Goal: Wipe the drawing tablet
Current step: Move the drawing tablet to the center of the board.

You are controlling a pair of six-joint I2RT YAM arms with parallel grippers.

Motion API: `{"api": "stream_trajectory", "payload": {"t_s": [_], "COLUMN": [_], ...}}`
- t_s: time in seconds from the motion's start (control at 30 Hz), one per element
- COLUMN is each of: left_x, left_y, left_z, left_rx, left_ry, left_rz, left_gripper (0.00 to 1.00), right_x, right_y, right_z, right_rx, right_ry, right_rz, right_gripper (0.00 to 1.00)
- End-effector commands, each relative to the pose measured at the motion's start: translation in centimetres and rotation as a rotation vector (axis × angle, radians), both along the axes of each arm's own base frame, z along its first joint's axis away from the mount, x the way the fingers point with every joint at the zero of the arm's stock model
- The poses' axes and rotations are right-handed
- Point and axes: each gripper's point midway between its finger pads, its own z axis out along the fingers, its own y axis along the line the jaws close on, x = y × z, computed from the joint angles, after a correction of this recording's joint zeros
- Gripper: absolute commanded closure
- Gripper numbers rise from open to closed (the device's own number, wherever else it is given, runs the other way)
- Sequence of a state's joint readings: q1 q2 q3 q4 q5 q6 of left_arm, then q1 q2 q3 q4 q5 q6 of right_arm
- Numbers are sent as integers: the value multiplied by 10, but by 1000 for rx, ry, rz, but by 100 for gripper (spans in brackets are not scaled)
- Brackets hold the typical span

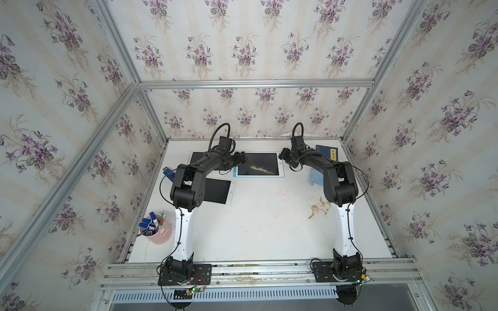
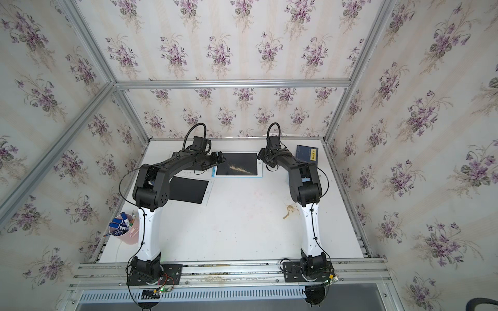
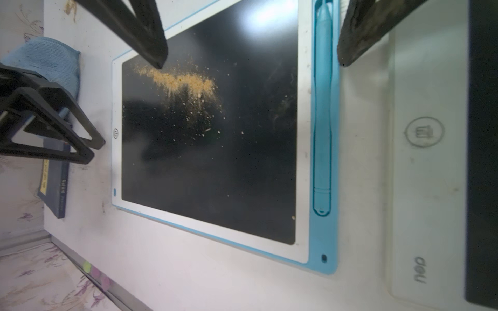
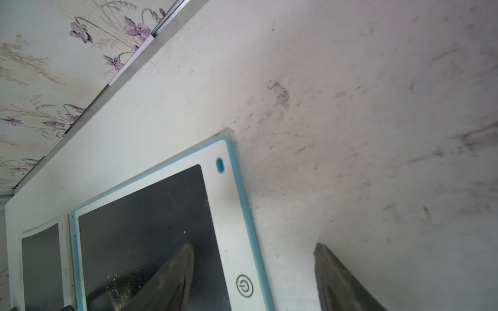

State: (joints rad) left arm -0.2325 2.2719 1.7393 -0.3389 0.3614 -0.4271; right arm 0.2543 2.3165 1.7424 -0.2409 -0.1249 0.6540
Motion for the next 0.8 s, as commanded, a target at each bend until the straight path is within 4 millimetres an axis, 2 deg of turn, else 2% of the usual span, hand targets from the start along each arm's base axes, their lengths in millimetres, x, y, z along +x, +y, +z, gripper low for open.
{"api": "stream_trajectory", "payload": {"t_s": [0.0,0.13,0.33,0.53,0.6,0.77], "left_x": [1,3,4,3,-2,-15], "left_y": [15,11,-1,-21,-33,-43], "left_z": [-11,-23,-25,-24,-24,-27], "left_rx": [91,79,35,22,-3,-11], "left_ry": [11,34,36,32,42,61], "left_rz": [23,12,-9,-41,-70,-84], "left_gripper": [0,0,0,0,0,0], "right_x": [-5,-5,-5,-11,-14,-21], "right_y": [4,7,13,22,21,12], "right_z": [-11,-14,-18,-20,-20,-19], "right_rx": [12,28,54,68,66,55], "right_ry": [33,36,44,52,52,53], "right_rz": [18,25,37,51,47,36], "right_gripper": [28,28,28,29,29,29]}}
